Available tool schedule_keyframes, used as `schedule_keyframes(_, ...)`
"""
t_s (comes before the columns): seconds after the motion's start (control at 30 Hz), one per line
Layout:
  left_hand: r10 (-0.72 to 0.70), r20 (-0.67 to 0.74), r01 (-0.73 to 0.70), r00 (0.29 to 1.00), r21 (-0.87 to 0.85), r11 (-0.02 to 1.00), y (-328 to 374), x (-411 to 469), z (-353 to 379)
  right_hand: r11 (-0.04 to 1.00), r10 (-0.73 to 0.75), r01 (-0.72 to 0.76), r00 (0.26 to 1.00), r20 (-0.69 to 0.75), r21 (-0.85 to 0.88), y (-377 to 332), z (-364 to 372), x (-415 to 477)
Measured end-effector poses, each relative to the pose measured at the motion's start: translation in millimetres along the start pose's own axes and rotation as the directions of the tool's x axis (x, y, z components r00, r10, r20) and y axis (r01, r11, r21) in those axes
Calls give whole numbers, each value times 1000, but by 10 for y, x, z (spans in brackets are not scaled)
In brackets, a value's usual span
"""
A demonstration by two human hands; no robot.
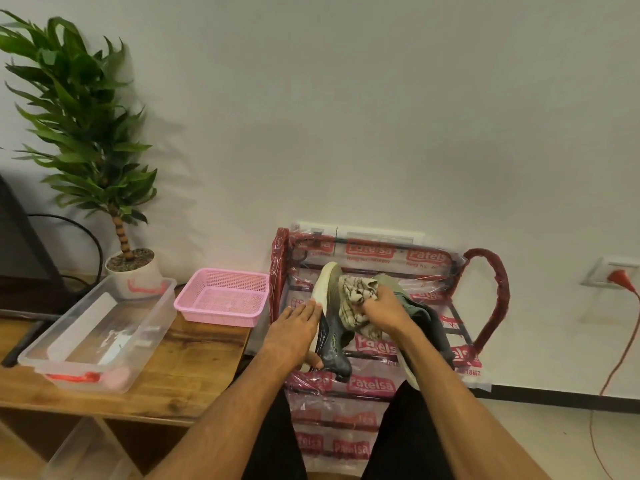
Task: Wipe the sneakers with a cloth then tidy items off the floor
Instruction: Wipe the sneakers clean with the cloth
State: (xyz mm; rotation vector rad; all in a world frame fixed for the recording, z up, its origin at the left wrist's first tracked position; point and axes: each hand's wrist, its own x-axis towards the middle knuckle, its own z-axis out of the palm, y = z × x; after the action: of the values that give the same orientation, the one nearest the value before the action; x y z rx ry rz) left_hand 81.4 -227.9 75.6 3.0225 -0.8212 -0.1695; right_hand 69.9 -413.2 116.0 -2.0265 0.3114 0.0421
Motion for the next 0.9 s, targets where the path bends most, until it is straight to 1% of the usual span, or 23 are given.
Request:
schedule_keyframes(0.07,-4,-19,4,1000,-5,1000,-8,-11,4,998,-67,66,993,-96,-11,-96,141,-11)
schedule_keyframes(0.1,-11,-34,11,999,-4,1000,-14,-25,11,993,-120,118,987,-108,-23,-132,222,-30)
schedule_keyframes(0.17,-27,-77,27,997,-9,1000,-28,-57,42,960,-245,231,967,-71,-159,-163,345,-90)
schedule_keyframes(0.2,-36,-99,34,994,-13,999,-35,-73,65,916,-313,294,950,-26,-275,-155,387,-122)
schedule_keyframes(0.23,-41,-116,40,992,-13,999,-40,-90,84,845,-376,356,926,30,-400,-123,421,-132)
schedule_keyframes(0.3,-42,-127,41,991,-12,999,-43,-114,97,672,-446,427,886,129,-606,-46,495,-173)
schedule_keyframes(0.33,-38,-129,37,991,-14,999,-44,-116,94,620,-457,428,878,140,-658,4,528,-199)
schedule_keyframes(0.4,-33,-131,31,991,-22,999,-41,-101,87,566,-474,412,871,127,-714,93,568,-269)
schedule_keyframes(0.5,-29,-116,24,993,-40,999,-31,-78,80,430,-487,413,855,180,-803,189,591,-376)
schedule_keyframes(0.63,-34,-106,19,994,-146,989,-19,-73,95,300,-460,372,863,208,-878,186,632,-310)
schedule_keyframes(0.73,-55,-120,26,991,-226,974,-25,-94,89,256,-439,332,876,197,-908,84,691,-236)
schedule_keyframes(0.9,-37,-126,10,991,-211,977,-51,-91,81,228,-395,310,896,203,-923,10,732,-401)
